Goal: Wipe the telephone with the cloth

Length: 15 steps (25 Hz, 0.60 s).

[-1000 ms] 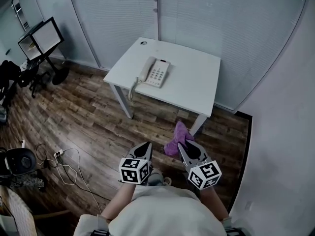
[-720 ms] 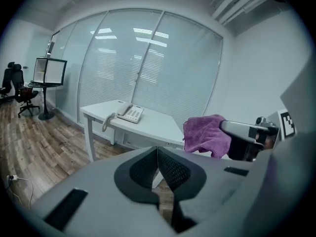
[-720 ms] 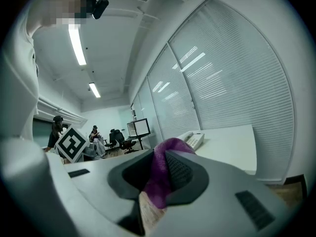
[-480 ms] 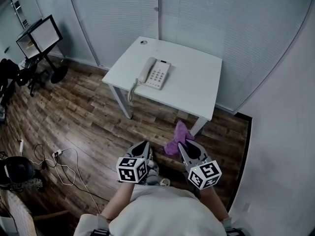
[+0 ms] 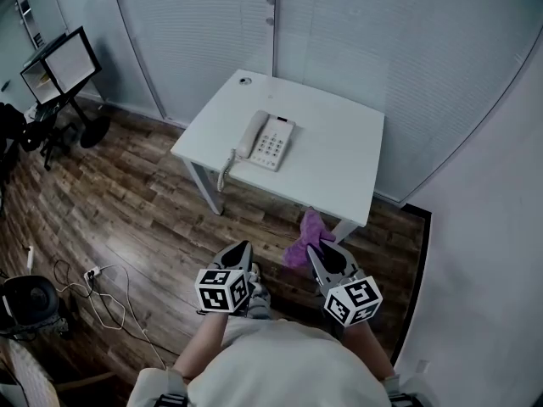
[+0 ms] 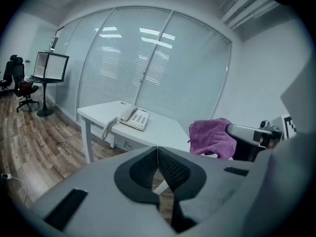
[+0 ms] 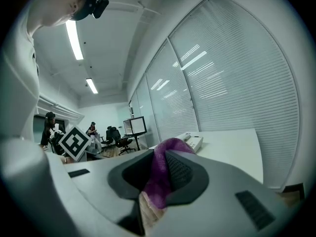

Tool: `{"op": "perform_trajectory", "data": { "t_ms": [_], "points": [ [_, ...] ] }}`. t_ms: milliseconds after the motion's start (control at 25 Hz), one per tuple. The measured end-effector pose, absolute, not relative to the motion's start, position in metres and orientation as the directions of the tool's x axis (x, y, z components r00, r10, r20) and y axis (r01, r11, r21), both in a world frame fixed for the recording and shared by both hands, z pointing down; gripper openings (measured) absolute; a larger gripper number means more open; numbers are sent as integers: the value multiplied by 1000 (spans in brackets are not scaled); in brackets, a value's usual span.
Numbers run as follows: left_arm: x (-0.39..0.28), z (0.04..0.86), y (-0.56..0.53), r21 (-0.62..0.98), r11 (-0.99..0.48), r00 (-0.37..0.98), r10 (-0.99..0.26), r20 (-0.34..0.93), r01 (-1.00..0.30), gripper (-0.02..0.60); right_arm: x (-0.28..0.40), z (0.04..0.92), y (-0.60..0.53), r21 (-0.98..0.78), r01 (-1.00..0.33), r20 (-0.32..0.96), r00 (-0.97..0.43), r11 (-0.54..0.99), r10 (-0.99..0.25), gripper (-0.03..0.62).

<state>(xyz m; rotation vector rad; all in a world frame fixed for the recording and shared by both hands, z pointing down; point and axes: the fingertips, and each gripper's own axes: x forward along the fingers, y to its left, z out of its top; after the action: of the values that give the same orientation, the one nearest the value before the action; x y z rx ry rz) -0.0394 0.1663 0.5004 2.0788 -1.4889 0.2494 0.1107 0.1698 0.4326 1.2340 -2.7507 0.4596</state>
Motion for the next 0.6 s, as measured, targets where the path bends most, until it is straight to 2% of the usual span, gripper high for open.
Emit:
{"op": "perform_trajectory", "data": {
  "t_ms": [600],
  "points": [
    [-77, 494, 63, 347, -242, 390, -796, 463, -906, 21, 67, 420, 66, -209, -750, 210, -661, 628, -720, 81]
  ]
}}
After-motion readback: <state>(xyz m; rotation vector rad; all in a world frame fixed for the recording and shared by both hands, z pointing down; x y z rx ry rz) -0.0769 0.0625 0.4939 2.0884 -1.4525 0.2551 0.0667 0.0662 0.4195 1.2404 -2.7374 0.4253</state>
